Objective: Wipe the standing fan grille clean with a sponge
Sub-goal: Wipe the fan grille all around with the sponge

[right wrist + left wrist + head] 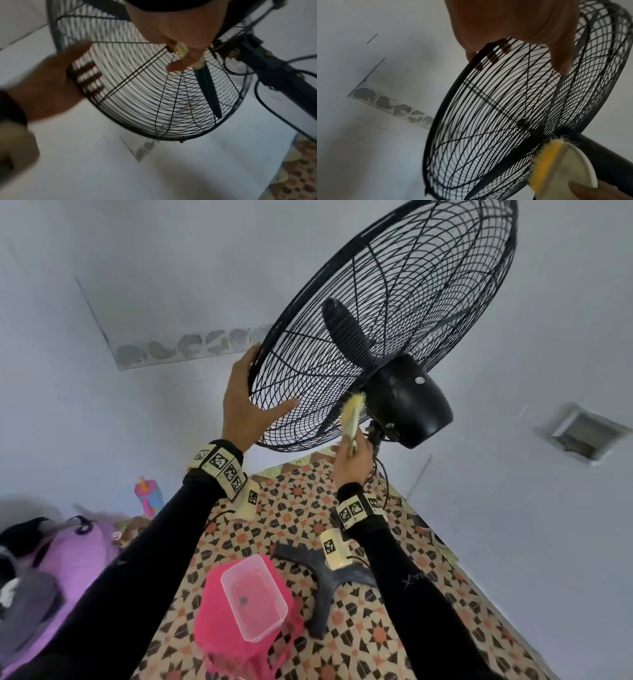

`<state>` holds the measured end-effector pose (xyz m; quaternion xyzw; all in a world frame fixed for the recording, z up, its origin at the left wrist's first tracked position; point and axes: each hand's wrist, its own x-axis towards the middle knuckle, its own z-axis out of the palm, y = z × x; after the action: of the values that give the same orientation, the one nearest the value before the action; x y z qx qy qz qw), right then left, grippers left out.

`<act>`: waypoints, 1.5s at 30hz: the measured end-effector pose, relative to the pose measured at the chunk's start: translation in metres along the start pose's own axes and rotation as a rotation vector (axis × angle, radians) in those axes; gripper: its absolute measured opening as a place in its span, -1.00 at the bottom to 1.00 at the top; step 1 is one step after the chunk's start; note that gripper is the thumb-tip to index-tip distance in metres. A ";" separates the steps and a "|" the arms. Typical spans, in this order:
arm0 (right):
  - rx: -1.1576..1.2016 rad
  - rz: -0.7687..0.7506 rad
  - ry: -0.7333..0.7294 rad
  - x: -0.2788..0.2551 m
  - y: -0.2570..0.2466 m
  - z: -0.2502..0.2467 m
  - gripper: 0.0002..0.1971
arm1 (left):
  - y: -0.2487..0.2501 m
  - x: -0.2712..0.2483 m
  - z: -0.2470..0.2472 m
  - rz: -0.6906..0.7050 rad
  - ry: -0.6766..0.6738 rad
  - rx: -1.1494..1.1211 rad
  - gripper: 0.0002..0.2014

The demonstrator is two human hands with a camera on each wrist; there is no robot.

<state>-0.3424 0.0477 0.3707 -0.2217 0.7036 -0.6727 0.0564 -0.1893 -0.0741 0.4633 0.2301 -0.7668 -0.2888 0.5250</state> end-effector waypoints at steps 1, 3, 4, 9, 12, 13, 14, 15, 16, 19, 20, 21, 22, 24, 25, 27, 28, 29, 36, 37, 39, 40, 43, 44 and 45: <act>-0.019 0.045 -0.013 0.002 0.008 0.000 -0.54 | -0.006 -0.003 0.000 -0.009 -0.006 -0.025 0.04; -0.117 0.098 -0.036 0.009 0.019 -0.002 -0.52 | -0.020 -0.011 0.000 -0.059 -0.022 -0.063 0.05; -0.151 0.100 -0.036 0.011 0.018 -0.005 -0.56 | -0.027 -0.015 0.001 -0.091 -0.030 -0.070 0.06; 0.147 0.078 0.071 0.022 -0.007 -0.019 -0.57 | -0.057 -0.029 0.006 -0.235 -0.064 -0.050 0.06; 0.331 0.095 0.003 0.022 -0.008 -0.017 -0.49 | -0.070 -0.032 0.009 -0.284 -0.062 -0.044 0.07; 0.368 0.086 -0.022 0.018 -0.010 -0.017 -0.47 | -0.072 -0.032 0.009 -0.288 -0.064 -0.046 0.07; 0.393 0.072 -0.039 0.013 -0.013 -0.017 -0.46 | -0.073 -0.032 0.010 -0.289 -0.067 -0.050 0.07; 0.391 0.060 -0.026 0.009 -0.015 -0.015 -0.46 | -0.073 -0.031 0.009 -0.286 -0.073 -0.059 0.06; 0.384 0.047 0.002 0.005 -0.018 -0.013 -0.47 | -0.072 -0.029 0.009 -0.284 -0.080 -0.072 0.06; 0.348 0.040 0.109 -0.003 -0.024 0.003 -0.56 | -0.076 -0.027 0.007 -0.278 -0.122 -0.112 0.05; 0.313 0.032 0.123 -0.002 -0.020 0.010 -0.59 | -0.079 -0.025 0.006 -0.274 -0.144 -0.113 0.06; 0.273 0.027 0.126 -0.003 -0.021 0.014 -0.61 | -0.082 -0.024 0.005 -0.274 -0.166 -0.108 0.08; 0.219 0.046 0.108 -0.001 -0.022 0.017 -0.60 | -0.084 -0.024 0.004 -0.280 -0.186 -0.094 0.09; 0.111 0.148 0.117 0.009 -0.012 0.024 -0.51 | -0.089 -0.022 0.003 -0.296 -0.223 -0.080 0.05; 0.052 0.172 0.143 0.013 -0.006 0.026 -0.46 | -0.091 -0.021 0.003 -0.304 -0.241 -0.090 0.00; -0.030 0.142 0.230 0.021 0.002 0.029 -0.35 | -0.094 -0.017 0.002 -0.306 -0.272 -0.108 -0.08; -0.049 0.121 0.262 0.021 -0.004 0.029 -0.38 | -0.096 -0.016 0.002 -0.304 -0.289 -0.110 -0.11; -0.063 0.094 0.278 0.020 -0.009 0.031 -0.46 | -0.098 -0.016 0.001 -0.298 -0.301 -0.112 -0.13; -0.109 0.074 0.126 0.009 -0.003 0.038 -0.56 | -0.104 -0.018 0.002 -0.256 -0.304 -0.150 -0.14; -0.121 0.071 0.137 0.010 -0.001 0.034 -0.63 | -0.105 -0.018 0.002 -0.253 -0.311 -0.164 -0.15; -0.051 0.069 0.222 0.015 -0.008 0.028 -0.85 | -0.105 -0.019 0.005 -0.246 -0.315 -0.178 -0.14; -0.006 0.061 0.275 0.018 -0.013 0.027 -0.90 | -0.104 -0.020 0.006 -0.249 -0.313 -0.183 -0.14; -0.048 0.032 0.268 0.019 -0.021 0.036 -0.72 | -0.103 -0.020 0.006 -0.260 -0.310 -0.205 -0.14; -0.083 0.026 0.228 0.017 -0.018 0.037 -0.74 | -0.103 -0.021 0.005 -0.261 -0.312 -0.217 -0.14; -0.108 0.041 0.187 0.016 -0.014 0.036 -0.79 | -0.103 -0.021 0.005 -0.259 -0.311 -0.222 -0.14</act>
<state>-0.3398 0.0089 0.3844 -0.1462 0.7456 -0.6501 -0.0077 -0.1811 -0.1341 0.3770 0.2201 -0.7662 -0.4683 0.3811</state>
